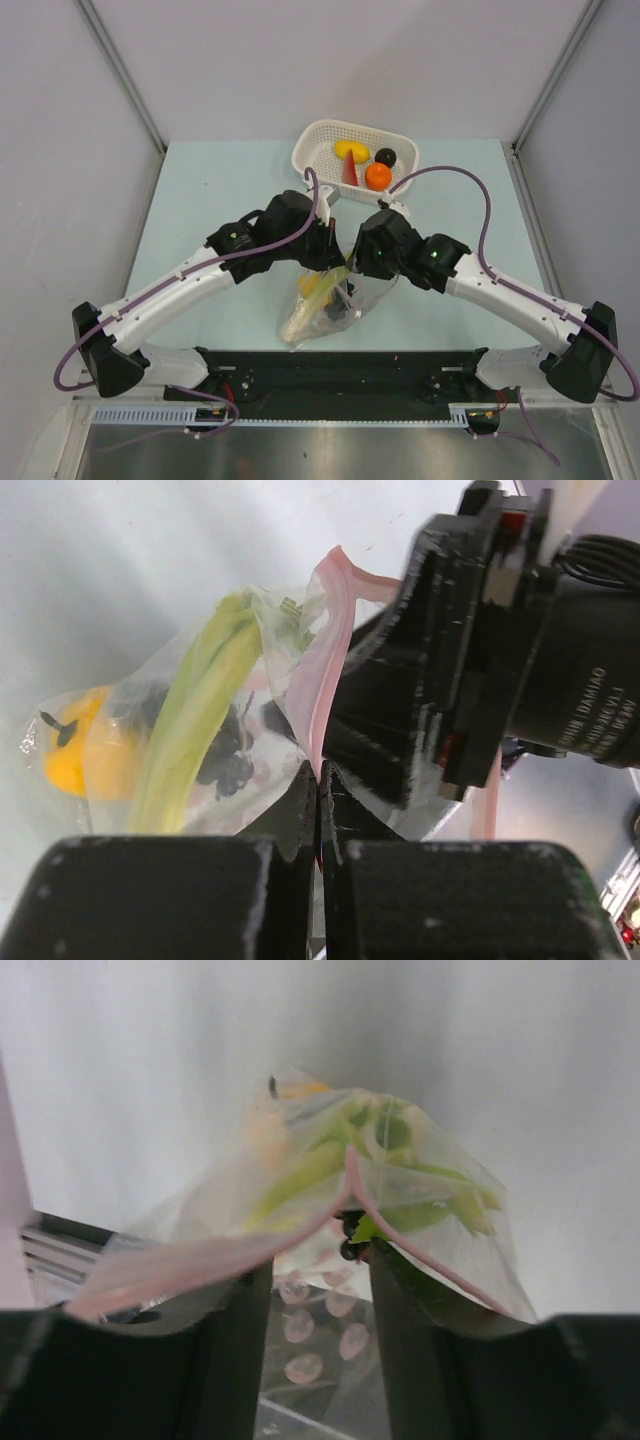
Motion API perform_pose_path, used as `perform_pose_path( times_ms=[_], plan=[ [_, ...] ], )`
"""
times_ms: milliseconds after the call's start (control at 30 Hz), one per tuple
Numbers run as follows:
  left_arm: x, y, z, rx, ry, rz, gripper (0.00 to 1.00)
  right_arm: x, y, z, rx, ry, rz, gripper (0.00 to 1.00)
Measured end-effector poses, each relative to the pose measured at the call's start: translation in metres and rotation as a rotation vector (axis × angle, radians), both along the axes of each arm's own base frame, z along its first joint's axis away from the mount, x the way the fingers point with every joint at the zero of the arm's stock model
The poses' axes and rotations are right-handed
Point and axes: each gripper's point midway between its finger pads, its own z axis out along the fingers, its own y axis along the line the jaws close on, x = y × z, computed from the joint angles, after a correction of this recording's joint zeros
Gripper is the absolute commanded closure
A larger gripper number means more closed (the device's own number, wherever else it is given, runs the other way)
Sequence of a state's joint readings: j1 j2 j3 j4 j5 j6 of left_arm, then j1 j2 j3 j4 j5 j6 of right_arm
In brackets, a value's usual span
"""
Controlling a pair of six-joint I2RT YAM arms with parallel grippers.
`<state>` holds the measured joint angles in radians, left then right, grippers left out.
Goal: Open the zip-top bag and remove the fake food
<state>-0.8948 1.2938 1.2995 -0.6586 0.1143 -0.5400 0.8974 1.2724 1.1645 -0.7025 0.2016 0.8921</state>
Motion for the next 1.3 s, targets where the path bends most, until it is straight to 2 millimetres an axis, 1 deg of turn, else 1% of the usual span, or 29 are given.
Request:
perform_pose_path(
  times_ms=[33, 100, 133, 267, 367, 467, 567, 600, 700, 767, 833, 867, 900, 933, 1000, 1033, 1067, 1100, 1167, 1200, 1267, 1300],
  plan=[
    [0.000, -0.001, 0.000, -0.003, 0.002, -0.002, 1.00, 0.003, 0.003, 0.000, 0.015, -0.004, -0.007, 0.41],
    [-0.001, -0.002, 0.002, -0.011, 0.003, -0.009, 1.00, 0.008, 0.010, -0.001, 0.039, -0.015, -0.015, 0.36],
    [-0.001, -0.002, 0.002, -0.012, 0.004, -0.010, 1.00, 0.010, 0.011, -0.003, 0.043, -0.017, -0.017, 0.31],
    [0.000, 0.002, -0.003, 0.008, 0.004, 0.002, 1.00, 0.017, 0.013, -0.018, 0.031, -0.016, -0.043, 0.28],
    [0.002, 0.006, -0.006, 0.029, 0.001, 0.017, 1.00, 0.020, 0.016, -0.023, 0.036, -0.015, -0.056, 0.29],
    [0.005, 0.010, -0.010, 0.052, -0.008, 0.027, 0.99, 0.025, 0.020, -0.028, 0.049, -0.026, -0.068, 0.28],
    [0.007, 0.014, -0.015, 0.081, -0.012, 0.039, 1.00, 0.030, 0.026, -0.034, 0.068, -0.057, -0.056, 0.11],
    [0.008, 0.017, -0.018, 0.096, -0.012, 0.046, 0.99, 0.032, 0.028, -0.037, 0.070, -0.074, -0.044, 0.07],
    [0.010, 0.024, -0.025, 0.137, -0.017, 0.058, 1.00, 0.036, 0.031, -0.047, 0.070, -0.102, -0.034, 0.09],
    [0.010, 0.027, -0.031, 0.159, -0.014, 0.065, 1.00, 0.039, 0.034, -0.052, 0.070, -0.124, -0.023, 0.12],
    [0.011, 0.030, -0.034, 0.177, -0.013, 0.069, 1.00, 0.043, 0.036, -0.055, 0.068, -0.142, -0.023, 0.20],
    [0.011, 0.031, -0.035, 0.181, -0.013, 0.072, 1.00, 0.045, 0.037, -0.057, 0.067, -0.150, -0.025, 0.26],
    [0.011, 0.031, -0.035, 0.182, -0.014, 0.074, 1.00, 0.047, 0.038, -0.057, 0.065, -0.156, -0.025, 0.36],
    [0.007, 0.025, -0.032, 0.155, 0.000, 0.057, 1.00, 0.051, 0.039, -0.058, 0.068, -0.170, -0.037, 0.40],
    [0.001, 0.011, -0.025, 0.104, -0.003, 0.017, 1.00, 0.057, 0.044, -0.060, 0.074, -0.191, -0.041, 0.57],
    [-0.005, 0.004, -0.021, 0.079, 0.000, -0.006, 1.00, 0.058, 0.047, -0.060, 0.077, -0.200, -0.041, 0.59],
    [-0.006, 0.002, -0.020, 0.070, 0.000, -0.011, 1.00, 0.059, 0.048, -0.060, 0.078, -0.207, -0.038, 0.64],
    [-0.008, 0.000, -0.018, 0.057, 0.003, -0.021, 1.00, 0.060, 0.050, -0.059, 0.085, -0.214, -0.039, 0.73],
    [-0.011, -0.001, -0.014, 0.040, 0.003, -0.029, 1.00, 0.060, 0.051, -0.060, 0.087, -0.226, -0.031, 0.80],
    [-0.012, -0.001, -0.012, 0.033, 0.006, -0.029, 1.00, 0.060, 0.051, -0.061, 0.086, -0.232, -0.026, 0.87],
    [-0.014, -0.001, -0.009, 0.022, 0.005, -0.033, 1.00, 0.059, 0.051, -0.062, 0.072, -0.242, -0.008, 0.94],
    [-0.014, -0.001, -0.007, 0.018, 0.007, -0.031, 1.00, 0.058, 0.052, -0.062, 0.068, -0.248, 0.004, 1.00]
  ],
)
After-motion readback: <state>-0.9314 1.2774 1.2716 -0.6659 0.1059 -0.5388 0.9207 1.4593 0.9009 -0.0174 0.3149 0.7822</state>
